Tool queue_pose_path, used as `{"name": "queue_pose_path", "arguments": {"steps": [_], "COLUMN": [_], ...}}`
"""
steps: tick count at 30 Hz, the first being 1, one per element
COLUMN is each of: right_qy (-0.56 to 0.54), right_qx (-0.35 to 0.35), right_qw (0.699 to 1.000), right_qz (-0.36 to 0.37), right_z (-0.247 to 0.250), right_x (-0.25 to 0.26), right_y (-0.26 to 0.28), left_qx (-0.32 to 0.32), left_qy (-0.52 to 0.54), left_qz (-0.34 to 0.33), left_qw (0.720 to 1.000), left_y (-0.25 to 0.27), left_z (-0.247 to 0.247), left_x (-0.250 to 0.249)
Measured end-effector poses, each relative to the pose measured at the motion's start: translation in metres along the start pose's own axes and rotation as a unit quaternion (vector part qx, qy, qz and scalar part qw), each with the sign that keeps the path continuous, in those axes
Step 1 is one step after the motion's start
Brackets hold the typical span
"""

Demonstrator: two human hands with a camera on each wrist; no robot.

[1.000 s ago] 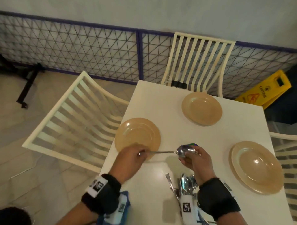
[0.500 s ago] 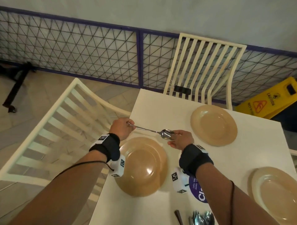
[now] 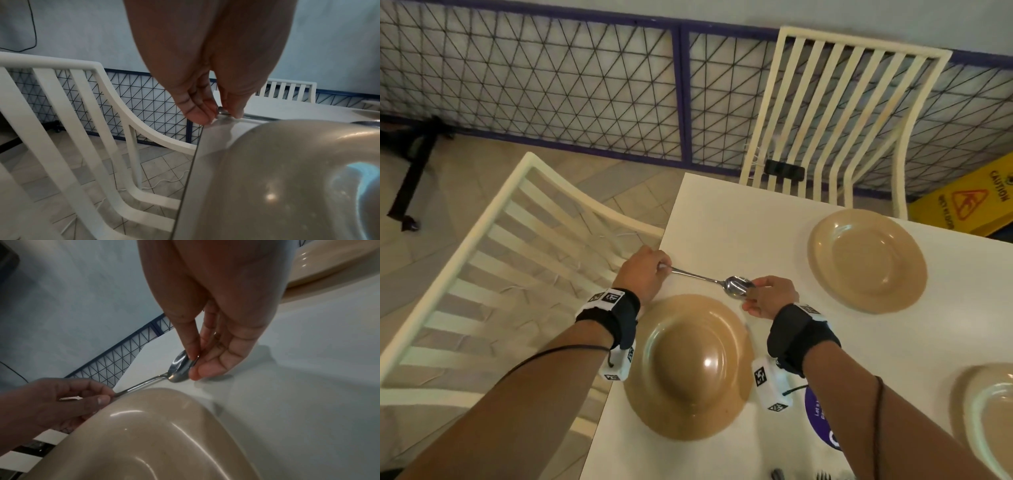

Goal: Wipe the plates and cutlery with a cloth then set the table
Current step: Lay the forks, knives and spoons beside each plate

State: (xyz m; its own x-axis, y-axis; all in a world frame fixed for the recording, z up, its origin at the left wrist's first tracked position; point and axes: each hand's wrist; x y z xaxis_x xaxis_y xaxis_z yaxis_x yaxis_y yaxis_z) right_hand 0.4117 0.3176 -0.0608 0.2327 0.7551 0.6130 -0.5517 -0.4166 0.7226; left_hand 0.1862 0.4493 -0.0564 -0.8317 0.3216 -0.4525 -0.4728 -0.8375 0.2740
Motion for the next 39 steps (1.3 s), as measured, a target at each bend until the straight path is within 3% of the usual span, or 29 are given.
{"name": "queue_pose_path", "arguments": {"steps": [7,10,13,16,18,21,27,32,39], "right_qy": [0.034,0.062,0.108,0.142,0.174,0.191,0.276,0.361,0.380], "right_qx": [0.036,0.039,0.005,-0.018,-0.040,-0.072,-0.062,-0.062,-0.050], "right_qw": [0.999,0.996,0.985,0.976,0.969,0.965,0.948,0.921,0.909], "right_qz": [0.017,0.056,0.132,0.165,0.171,0.165,0.145,0.133,0.164], "right_z": [0.017,0.042,0.086,0.129,0.152,0.172,0.175,0.165,0.170], "right_x": [-0.005,-0.005,-0.021,-0.060,-0.093,-0.149,-0.249,-0.290,-0.302], "right_y": [0.016,0.039,0.076,0.116,0.143,0.176,0.215,0.225,0.227], "left_qx": [0.000,-0.019,-0.068,-0.087,-0.048,0.057,0.194,0.199,0.159], "left_qy": [-0.013,0.003,0.046,0.140,0.205,0.216,0.103,0.031,-0.004], "left_qz": [0.017,0.022,-0.023,-0.085,-0.115,-0.139,-0.075,-0.024,0.022], "left_qw": [1.000,1.000,0.996,0.983,0.971,0.965,0.973,0.979,0.987], "left_y": [0.009,0.018,0.048,0.110,0.160,0.226,0.284,0.276,0.267], "left_z": [0.008,0.028,0.042,0.045,0.029,-0.023,-0.133,-0.168,-0.174], "left_x": [-0.008,-0.022,-0.051,-0.095,-0.123,-0.151,-0.174,-0.194,-0.215]}}
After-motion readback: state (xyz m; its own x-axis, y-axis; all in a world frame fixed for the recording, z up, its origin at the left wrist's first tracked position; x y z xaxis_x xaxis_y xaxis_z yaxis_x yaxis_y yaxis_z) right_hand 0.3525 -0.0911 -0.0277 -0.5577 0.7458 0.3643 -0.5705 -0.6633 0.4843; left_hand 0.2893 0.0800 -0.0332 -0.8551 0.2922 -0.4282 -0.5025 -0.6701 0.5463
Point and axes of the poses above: each hand's wrist, its own y-axis away from the middle knuckle, its own z-axis out of the back of the hand, x = y × z
